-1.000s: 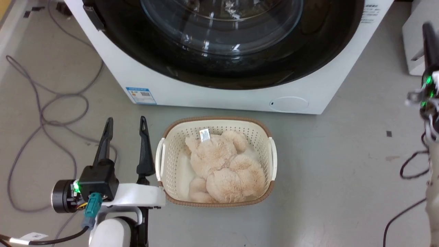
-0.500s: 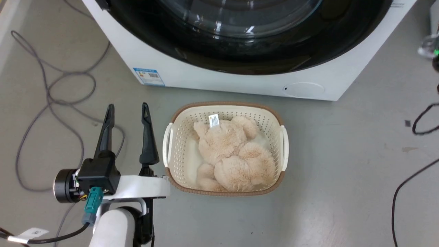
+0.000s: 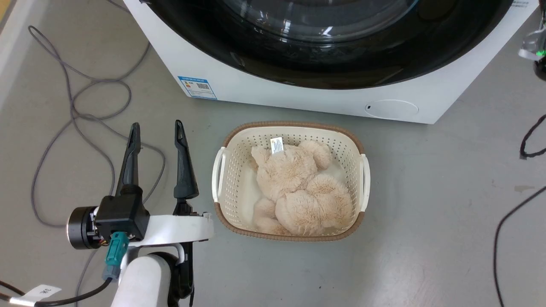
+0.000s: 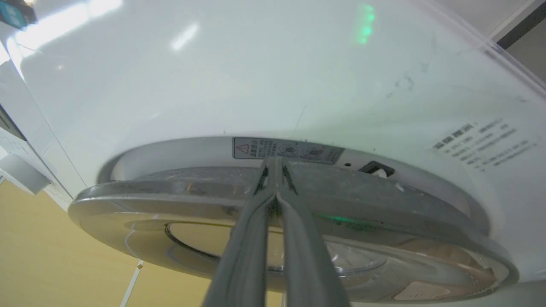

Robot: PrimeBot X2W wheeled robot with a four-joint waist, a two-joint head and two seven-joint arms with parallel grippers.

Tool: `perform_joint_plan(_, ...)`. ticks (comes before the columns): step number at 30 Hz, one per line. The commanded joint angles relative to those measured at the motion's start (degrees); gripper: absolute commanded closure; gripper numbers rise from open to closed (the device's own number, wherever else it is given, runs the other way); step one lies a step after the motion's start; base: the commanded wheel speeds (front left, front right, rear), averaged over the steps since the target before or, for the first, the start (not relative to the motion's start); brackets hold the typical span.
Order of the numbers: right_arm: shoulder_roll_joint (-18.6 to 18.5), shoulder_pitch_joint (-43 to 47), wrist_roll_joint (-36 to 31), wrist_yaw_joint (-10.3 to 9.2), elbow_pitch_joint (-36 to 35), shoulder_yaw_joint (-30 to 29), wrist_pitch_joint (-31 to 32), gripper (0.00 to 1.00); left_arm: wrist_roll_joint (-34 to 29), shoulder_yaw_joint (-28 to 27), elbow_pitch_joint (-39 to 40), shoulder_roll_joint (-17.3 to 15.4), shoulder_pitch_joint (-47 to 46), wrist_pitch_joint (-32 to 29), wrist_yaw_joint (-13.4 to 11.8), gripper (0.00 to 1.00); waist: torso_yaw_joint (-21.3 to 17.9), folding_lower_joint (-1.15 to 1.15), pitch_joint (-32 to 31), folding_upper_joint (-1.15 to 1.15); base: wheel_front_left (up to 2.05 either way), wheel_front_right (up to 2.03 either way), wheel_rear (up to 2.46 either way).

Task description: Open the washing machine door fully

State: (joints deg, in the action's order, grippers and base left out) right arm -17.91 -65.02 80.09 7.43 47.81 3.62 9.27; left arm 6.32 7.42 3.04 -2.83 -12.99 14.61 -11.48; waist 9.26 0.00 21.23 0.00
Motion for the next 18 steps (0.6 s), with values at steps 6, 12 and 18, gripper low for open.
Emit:
perform_joint_plan(6,-0.9,-0.1,1.4,0.06,-0.4,2.3,3.1,1.0,-0.1,-0.3,-0.4,0.0,-0.2,0.4,0.3,0.0,-0.7,0.0,-1.1,0.0,0.0,0.0,0.0)
perform_joint_plan(12,-1.3,1.4,2.3,0.06,-2.2,4.3,7.0,1.0,-0.4,-0.5,-0.7,0.0,0.0,0.4,0.8,0.0,-1.0,0.0,-1.8,0.0,0.0,0.0,0.0)
perform_joint_plan(18,-1.6,0.8,2.3,0.06,-1.4,4.3,4.7,1.0,-0.4,-0.3,-0.8,0.0,0.3,0.4,1.0,0.0,-0.7,0.0,-1.9,0.0,0.0,0.0,0.0)
